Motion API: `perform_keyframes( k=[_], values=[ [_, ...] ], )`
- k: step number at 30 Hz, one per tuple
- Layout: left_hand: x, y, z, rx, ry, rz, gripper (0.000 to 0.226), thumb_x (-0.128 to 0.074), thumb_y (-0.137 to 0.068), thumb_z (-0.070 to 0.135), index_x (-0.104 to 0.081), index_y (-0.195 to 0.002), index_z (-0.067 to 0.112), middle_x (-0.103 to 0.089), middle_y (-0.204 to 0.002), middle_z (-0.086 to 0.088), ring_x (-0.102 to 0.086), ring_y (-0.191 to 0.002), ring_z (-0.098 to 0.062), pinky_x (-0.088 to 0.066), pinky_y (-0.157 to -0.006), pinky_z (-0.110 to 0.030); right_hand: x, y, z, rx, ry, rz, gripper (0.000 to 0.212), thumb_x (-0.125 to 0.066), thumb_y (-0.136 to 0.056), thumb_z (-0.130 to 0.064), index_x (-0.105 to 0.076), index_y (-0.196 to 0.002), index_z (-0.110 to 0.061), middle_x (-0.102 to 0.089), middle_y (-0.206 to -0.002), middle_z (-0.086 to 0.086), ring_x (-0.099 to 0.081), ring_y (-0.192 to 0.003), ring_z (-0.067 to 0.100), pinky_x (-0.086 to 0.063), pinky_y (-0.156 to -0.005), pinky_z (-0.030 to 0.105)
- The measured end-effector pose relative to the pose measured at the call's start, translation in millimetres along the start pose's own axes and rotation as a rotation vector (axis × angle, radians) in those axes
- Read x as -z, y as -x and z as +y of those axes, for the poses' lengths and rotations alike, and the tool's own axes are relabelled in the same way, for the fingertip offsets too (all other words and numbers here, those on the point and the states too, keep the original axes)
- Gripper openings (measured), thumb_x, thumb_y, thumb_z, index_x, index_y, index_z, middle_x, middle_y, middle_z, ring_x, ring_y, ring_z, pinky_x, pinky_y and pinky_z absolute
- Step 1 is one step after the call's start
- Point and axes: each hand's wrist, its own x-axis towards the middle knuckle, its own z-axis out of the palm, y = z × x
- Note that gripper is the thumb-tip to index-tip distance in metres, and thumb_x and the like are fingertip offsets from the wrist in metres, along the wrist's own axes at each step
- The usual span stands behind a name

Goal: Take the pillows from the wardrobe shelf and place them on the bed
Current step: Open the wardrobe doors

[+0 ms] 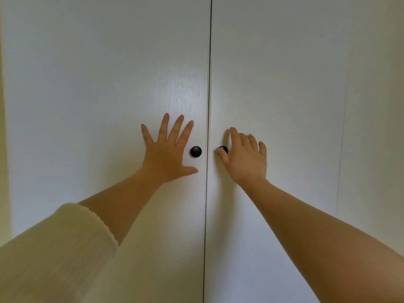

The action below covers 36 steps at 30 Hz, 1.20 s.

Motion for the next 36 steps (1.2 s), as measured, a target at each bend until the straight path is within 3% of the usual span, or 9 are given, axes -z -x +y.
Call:
perform_keyframes(
  k=[3,9,14,19,23,29,31,33,36],
  values=[
    [-0.5,-0.5,2.3,-0.002,-0.053,-0.025,0.111,-0.043,-0.073,0.077,0.034,-0.132,0.025,0.021,-0.158,-0.003,0.020,-0.144,-0.033,0.001,-0.108,-0.069,-6.0,-4.3,-0.2,0.094,0.063,0.104,0.035,-0.038,-0.095,-0.037,-0.048,-0.122,-0.017,-0.057,-0.117,0.007,-0.046,-0.114,0.028,-0.025,-0.103,0.038],
    [0.0,0.4,3.2,0.003,-0.046,-0.039,0.108,-0.047,-0.074,0.074,0.020,-0.146,0.028,0.023,-0.157,-0.003,0.022,-0.143,-0.034,0.003,-0.108,-0.068,-13.4,-11.7,-6.5,0.073,-0.116,0.061,0.021,-0.041,-0.095,-0.026,-0.049,-0.102,-0.008,-0.062,-0.095,0.008,-0.043,-0.082,0.024,-0.029,-0.079,0.034],
    [8.0,-0.3,0.1,-0.021,-0.003,-0.118,0.101,-0.043,-0.077,0.074,0.017,-0.146,0.032,0.024,-0.157,-0.001,0.024,-0.143,-0.032,0.005,-0.109,-0.067,-7.1,-7.9,-9.1,0.037,-0.262,-0.006,0.015,-0.043,-0.095,-0.023,-0.033,-0.088,-0.014,-0.049,-0.081,0.002,-0.045,-0.072,0.025,-0.032,-0.073,0.032],
    [27.0,1.3,-6.5,-0.016,0.225,-0.229,0.094,-0.042,-0.079,0.071,0.011,-0.147,0.034,0.017,-0.159,0.003,0.020,-0.145,-0.023,0.006,-0.112,-0.062,5.8,4.1,-7.5,0.032,-0.351,0.007,0.013,-0.045,-0.094,-0.022,-0.036,-0.088,-0.015,-0.048,-0.075,-0.003,-0.046,-0.070,0.022,-0.034,-0.077,0.032],
    [32.6,16.3,3.7,-0.007,0.383,-0.207,0.098,-0.051,-0.078,0.066,0.008,-0.148,0.031,0.015,-0.159,0.003,0.017,-0.146,-0.022,0.003,-0.115,-0.057,22.1,15.8,-3.2,0.007,-0.443,0.026,0.009,-0.048,-0.090,-0.021,-0.042,-0.087,-0.014,-0.048,-0.068,-0.006,-0.049,-0.069,0.021,-0.036,-0.072,0.029],
    [38.9,47.9,45.2,-0.051,0.847,-0.187,0.096,-0.067,-0.078,0.048,-0.006,-0.149,0.026,0.000,-0.160,0.004,0.003,-0.148,-0.018,-0.010,-0.119,-0.044,60.0,43.0,9.4,-0.052,-0.625,0.044,0.006,-0.054,-0.083,-0.018,-0.049,-0.079,-0.017,-0.052,-0.068,-0.007,-0.062,-0.071,0.030,-0.051,-0.068,0.039],
    [43.0,56.9,59.0,-0.032,1.083,-0.186,0.080,-0.064,-0.086,0.027,-0.013,-0.148,0.029,-0.012,-0.158,0.009,-0.006,-0.147,-0.012,-0.014,-0.116,-0.033,76.2,52.9,17.0,-0.067,-0.651,0.051,0.012,-0.055,-0.082,-0.017,-0.048,-0.073,-0.021,-0.052,-0.069,-0.006,-0.059,-0.065,0.027,-0.052,-0.062,0.033],
    [47.8,62.8,75.2,-0.017,1.291,-0.188,0.068,-0.056,-0.091,0.014,-0.019,-0.146,0.032,-0.025,-0.150,0.018,-0.017,-0.141,-0.003,-0.017,-0.113,-0.026,92.1,64.5,27.0,-0.087,-0.683,0.060,0.017,-0.056,-0.082,-0.015,-0.048,-0.069,-0.024,-0.052,-0.068,-0.005,-0.053,-0.057,0.019,-0.048,-0.047,0.019],
    [56.5,64.2,103.9,-0.021,1.579,-0.234,0.059,-0.047,-0.095,0.006,-0.026,-0.144,0.033,-0.031,-0.140,0.024,-0.025,-0.136,0.001,-0.019,-0.117,-0.027,113.1,81.9,41.9,-0.136,-0.727,0.093,0.019,-0.056,-0.083,-0.013,-0.051,-0.069,-0.025,-0.057,-0.071,-0.002,-0.049,-0.052,0.011,-0.041,-0.039,0.017]
  ],
)
